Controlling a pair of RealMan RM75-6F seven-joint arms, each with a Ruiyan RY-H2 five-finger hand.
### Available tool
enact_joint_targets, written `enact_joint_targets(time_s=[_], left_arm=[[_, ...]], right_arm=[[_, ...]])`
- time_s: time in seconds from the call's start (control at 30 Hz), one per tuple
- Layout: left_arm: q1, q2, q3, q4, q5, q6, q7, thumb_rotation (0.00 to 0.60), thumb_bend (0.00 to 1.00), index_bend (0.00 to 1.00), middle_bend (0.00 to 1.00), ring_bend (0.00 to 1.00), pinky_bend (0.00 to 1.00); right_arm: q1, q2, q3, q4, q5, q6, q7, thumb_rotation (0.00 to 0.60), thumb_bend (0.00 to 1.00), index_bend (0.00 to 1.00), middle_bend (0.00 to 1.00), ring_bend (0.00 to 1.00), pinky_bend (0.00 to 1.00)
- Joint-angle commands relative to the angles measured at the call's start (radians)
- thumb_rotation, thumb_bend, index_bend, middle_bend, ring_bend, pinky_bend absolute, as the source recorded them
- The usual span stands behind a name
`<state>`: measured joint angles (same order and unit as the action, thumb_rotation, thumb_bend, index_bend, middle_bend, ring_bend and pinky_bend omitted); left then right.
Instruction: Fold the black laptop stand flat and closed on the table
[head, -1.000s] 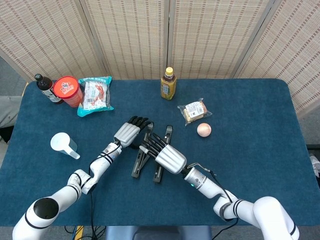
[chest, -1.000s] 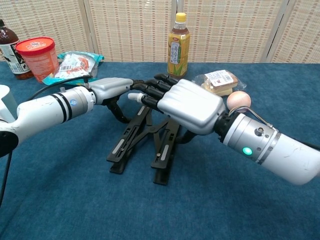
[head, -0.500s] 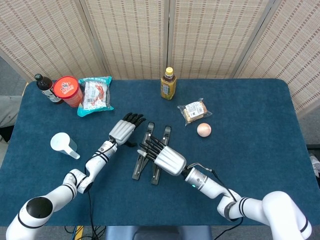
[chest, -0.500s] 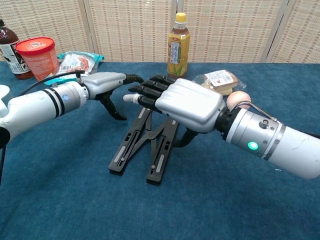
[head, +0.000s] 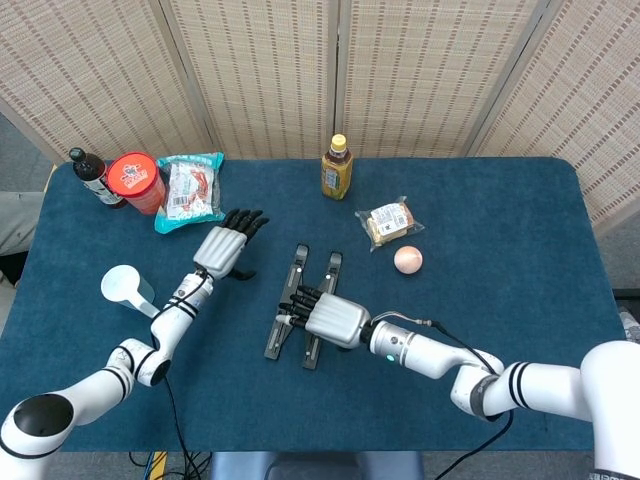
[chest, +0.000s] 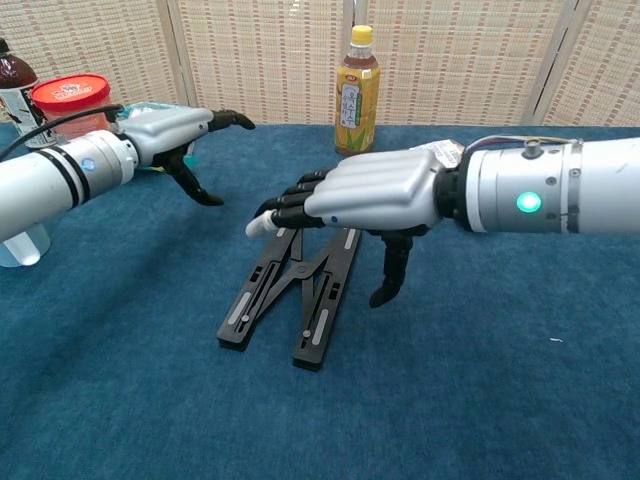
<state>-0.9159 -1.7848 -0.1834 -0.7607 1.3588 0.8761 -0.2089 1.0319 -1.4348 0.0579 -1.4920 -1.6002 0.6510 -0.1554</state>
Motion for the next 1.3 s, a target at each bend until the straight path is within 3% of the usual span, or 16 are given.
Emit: enact_joint_targets(time_s=[0.03,0.37,1.3], left_arm=[[0.011,0.014,-0.007,-0.018,-0.013,0.002,0.015,0.6,0.13,0.07,0.04,0.0,0.0],[0.039,0.042,-0.012,-0.052,-0.031,0.014,0.034,0.6,0.13,0.07,0.04,0.0,0.0],[0.066,0.049,-0.015,-0.042,-0.042,0.012,0.024,0.6,0.13,0.07,0.04,0.0,0.0]], right_arm=[[0.048,0.006,0.008,-0.003,0.036,-0.068,0.011,0.6,0.0,0.0,0.0,0.0,0.0],[0.132,-0.069,-0.001,0.118,0.038,-0.17,-0.004,0.6,0.0,0.0,0.0,0.0,0.0],[0.253,-0.175,-0.069,0.31,-0.047,-0.201,0.208,0.6,0.0,0.0,0.0,0.0,0.0]])
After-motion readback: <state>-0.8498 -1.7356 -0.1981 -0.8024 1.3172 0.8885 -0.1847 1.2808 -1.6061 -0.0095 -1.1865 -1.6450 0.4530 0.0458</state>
